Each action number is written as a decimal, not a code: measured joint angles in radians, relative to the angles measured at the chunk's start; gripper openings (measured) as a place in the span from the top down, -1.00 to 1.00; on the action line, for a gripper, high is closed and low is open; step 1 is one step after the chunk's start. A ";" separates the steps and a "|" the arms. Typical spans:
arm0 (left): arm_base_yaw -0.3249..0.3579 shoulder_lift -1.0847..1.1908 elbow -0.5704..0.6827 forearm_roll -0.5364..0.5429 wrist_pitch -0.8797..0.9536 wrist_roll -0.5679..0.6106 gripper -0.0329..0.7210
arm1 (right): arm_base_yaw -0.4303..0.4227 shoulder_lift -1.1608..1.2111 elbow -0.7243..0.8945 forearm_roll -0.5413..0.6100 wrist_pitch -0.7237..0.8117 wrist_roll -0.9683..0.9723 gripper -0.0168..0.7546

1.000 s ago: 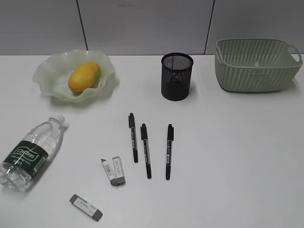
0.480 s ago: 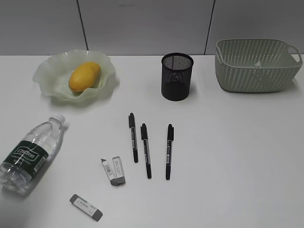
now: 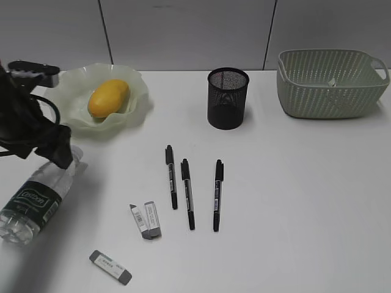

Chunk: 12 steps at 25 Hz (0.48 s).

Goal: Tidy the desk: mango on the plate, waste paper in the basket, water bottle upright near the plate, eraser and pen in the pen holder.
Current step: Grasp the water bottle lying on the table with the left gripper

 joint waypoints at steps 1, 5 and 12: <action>-0.012 0.030 -0.025 0.000 -0.002 0.008 -0.90 | 0.000 0.000 0.000 0.000 0.000 0.000 0.19; -0.051 0.149 -0.139 -0.001 -0.002 0.017 -0.86 | 0.000 0.000 0.000 0.000 0.000 0.000 0.19; -0.054 0.326 -0.263 0.027 0.141 0.004 -0.82 | 0.000 0.000 0.000 0.000 0.000 0.000 0.20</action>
